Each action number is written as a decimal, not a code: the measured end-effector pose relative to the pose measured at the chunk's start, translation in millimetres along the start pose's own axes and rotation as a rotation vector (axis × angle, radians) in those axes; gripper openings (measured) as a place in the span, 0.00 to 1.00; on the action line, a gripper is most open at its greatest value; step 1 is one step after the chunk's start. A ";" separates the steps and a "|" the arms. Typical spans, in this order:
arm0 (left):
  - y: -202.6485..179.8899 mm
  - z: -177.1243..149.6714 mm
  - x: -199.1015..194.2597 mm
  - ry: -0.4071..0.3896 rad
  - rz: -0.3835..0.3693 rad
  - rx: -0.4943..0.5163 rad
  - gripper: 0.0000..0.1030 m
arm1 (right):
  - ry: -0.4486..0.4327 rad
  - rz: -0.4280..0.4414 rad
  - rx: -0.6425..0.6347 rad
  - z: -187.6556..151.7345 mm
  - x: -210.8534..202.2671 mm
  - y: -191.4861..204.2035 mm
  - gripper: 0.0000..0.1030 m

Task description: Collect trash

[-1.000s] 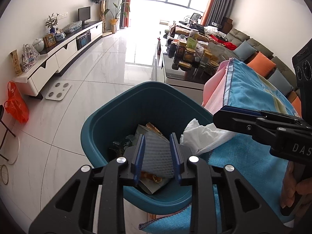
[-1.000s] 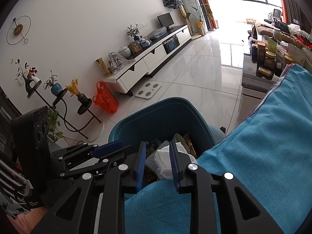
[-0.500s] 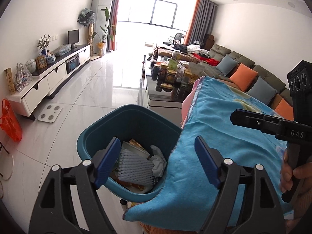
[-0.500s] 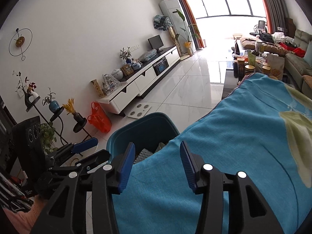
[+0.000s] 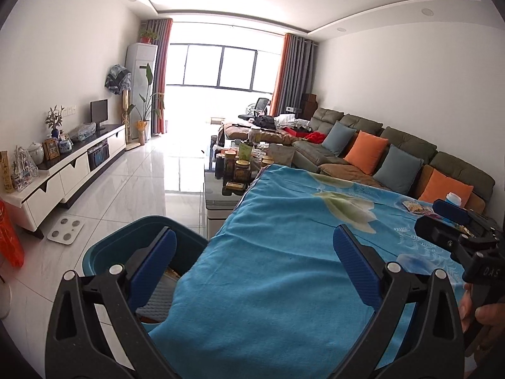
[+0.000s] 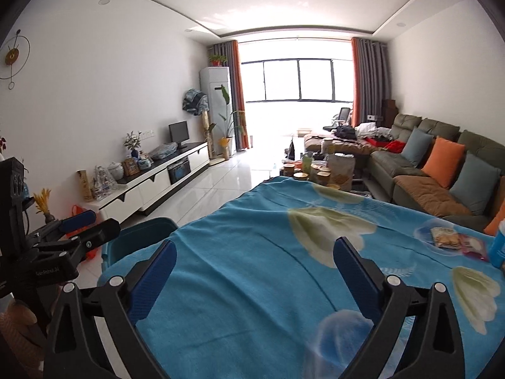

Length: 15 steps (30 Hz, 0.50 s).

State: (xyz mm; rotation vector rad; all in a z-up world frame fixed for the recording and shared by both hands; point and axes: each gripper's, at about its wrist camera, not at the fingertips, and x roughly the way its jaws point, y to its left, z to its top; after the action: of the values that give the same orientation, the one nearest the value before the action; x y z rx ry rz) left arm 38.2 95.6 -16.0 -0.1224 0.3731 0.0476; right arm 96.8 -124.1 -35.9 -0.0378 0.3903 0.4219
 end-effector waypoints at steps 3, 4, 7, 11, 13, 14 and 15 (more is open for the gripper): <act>-26.6 0.7 -2.2 -0.033 -0.021 0.026 0.95 | -0.038 -0.080 0.031 -9.7 -19.7 -16.2 0.93; -36.5 0.5 -3.2 -0.045 -0.031 0.035 0.95 | -0.050 -0.108 0.043 -12.9 -25.9 -21.9 0.93; -64.3 -0.2 -4.0 -0.070 -0.057 0.071 0.95 | -0.084 -0.167 0.069 -19.9 -42.4 -34.7 0.93; -89.6 -1.6 -6.0 -0.094 -0.090 0.091 0.95 | -0.123 -0.246 0.076 -30.1 -60.7 -47.5 0.93; -100.3 -3.8 -8.6 -0.112 -0.096 0.111 0.95 | -0.138 -0.259 0.093 -33.2 -67.2 -53.6 0.93; -105.1 -5.1 -10.3 -0.118 -0.098 0.122 0.95 | -0.140 -0.264 0.102 -35.3 -71.0 -56.3 0.93; -109.4 -6.5 -11.4 -0.120 -0.098 0.132 0.95 | -0.143 -0.269 0.108 -35.8 -72.4 -57.7 0.93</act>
State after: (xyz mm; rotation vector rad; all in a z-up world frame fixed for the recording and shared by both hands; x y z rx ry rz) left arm 32.8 -14.0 -5.7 -0.0073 0.2489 -0.0666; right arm 46.6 -209.3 -44.4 0.0447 0.2619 0.1364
